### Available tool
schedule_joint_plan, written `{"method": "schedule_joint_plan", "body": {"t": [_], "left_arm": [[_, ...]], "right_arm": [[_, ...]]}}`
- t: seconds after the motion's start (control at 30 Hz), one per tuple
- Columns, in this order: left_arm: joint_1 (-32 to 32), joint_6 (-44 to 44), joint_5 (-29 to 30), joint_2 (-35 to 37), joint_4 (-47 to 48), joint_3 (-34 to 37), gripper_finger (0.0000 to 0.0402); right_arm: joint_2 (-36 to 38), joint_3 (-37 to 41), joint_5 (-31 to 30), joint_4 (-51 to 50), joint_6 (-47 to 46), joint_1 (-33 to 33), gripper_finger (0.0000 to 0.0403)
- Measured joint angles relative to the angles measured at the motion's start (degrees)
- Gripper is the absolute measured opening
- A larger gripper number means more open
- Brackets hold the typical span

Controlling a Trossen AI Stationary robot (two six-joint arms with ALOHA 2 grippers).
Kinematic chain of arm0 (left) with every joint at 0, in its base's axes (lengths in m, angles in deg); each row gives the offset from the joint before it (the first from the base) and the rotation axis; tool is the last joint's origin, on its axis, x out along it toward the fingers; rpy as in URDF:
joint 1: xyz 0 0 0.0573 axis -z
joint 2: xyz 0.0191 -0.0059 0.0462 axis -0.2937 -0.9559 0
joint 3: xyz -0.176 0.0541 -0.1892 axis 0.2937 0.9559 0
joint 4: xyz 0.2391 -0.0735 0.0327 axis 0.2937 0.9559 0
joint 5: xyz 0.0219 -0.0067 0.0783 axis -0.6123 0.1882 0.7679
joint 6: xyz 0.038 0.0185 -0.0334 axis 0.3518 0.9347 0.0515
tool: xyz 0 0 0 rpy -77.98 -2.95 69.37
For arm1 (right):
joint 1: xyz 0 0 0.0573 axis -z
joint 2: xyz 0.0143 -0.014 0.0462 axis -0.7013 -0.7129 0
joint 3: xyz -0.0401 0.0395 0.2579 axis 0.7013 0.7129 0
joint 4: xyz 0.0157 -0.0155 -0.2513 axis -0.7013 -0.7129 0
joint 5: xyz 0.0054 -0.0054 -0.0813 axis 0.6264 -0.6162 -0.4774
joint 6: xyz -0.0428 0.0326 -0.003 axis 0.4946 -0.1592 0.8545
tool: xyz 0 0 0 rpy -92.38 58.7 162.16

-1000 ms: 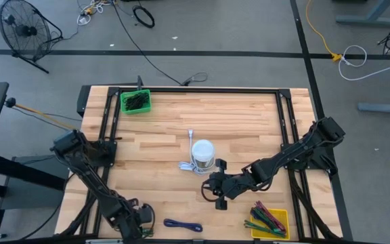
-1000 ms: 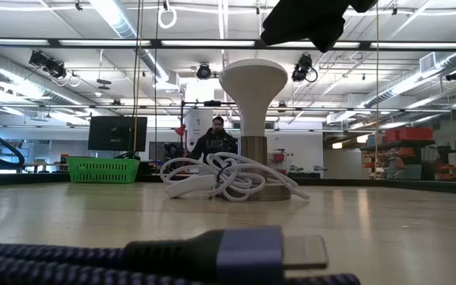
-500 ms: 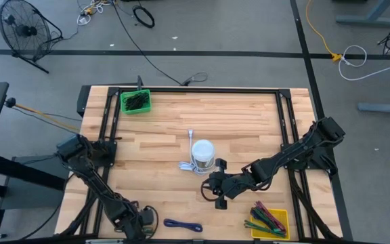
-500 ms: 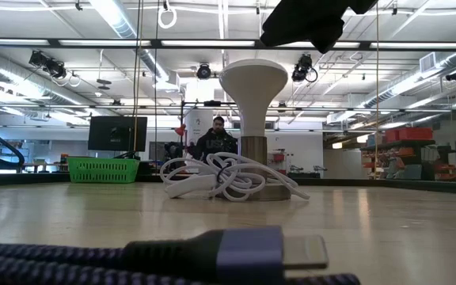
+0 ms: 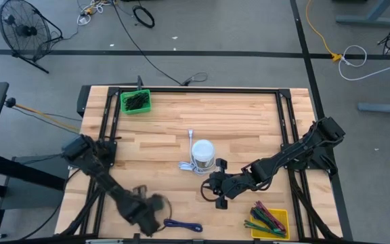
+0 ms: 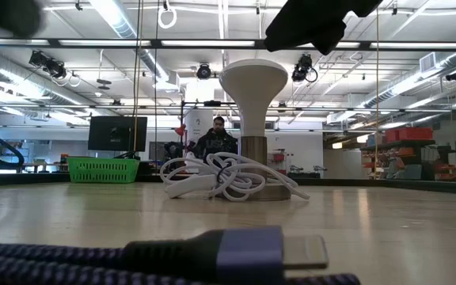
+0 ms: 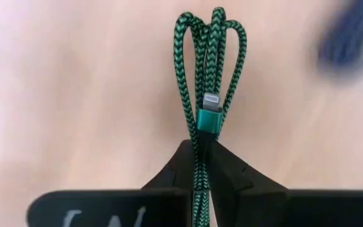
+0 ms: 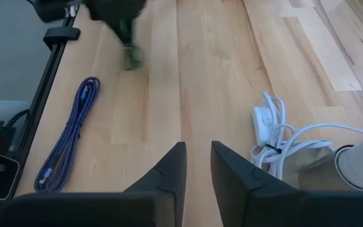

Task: Pick & Place USB Port
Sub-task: Put the green black charger cable into the yellow basket

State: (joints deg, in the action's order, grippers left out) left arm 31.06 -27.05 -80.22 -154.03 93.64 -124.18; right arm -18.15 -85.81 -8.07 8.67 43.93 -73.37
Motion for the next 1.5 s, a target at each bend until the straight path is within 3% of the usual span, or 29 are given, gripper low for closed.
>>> {"method": "schedule_joint_plan", "body": {"t": [0.2,0.33,0.5,0.73,0.87,1.0,1.17,1.27,1.5], "left_arm": [[-1.89,0.61,11.48,2.66,20.52,-10.14,0.0023],[-2.24,0.07,23.92,6.19,27.87,-14.93,0.0023],[-2.10,1.94,38.49,12.68,29.43,-16.50,0.0023],[-2.41,11.17,52.51,19.79,26.27,-16.50,0.0023],[-3.25,20.60,55.24,21.55,21.18,-16.50,0.0023],[-5.07,35.12,57.33,22.99,10.67,-16.50,0.0023],[-8.84,51.92,51.36,23.15,-2.01,-16.50,0.0023],[-11.35,57.03,47.53,23.16,-5.78,-16.50,0.0023],[-15.89,61.90,47.12,23.63,-8.80,-16.52,0.0023]], "right_arm": [[0.00,0.00,0.00,-0.73,0.00,-0.02,0.0075],[0.00,0.00,-0.49,-3.10,0.00,-0.04,0.0075],[0.00,0.00,-4.96,-4.96,0.00,-0.02,0.0075],[0.00,0.00,-14.45,-4.89,0.20,0.09,0.0075],[0.00,0.00,-16.51,-1.10,3.50,1.70,0.0075],[0.00,0.00,-11.54,6.35,10.49,4.49,0.0075],[0.51,0.02,-5.38,15.44,18.31,8.00,0.0075],[1.17,0.00,-2.31,18.45,21.16,9.64,0.0075],[4.69,0.07,-1.49,18.76,26.37,11.25,0.0083]]}}
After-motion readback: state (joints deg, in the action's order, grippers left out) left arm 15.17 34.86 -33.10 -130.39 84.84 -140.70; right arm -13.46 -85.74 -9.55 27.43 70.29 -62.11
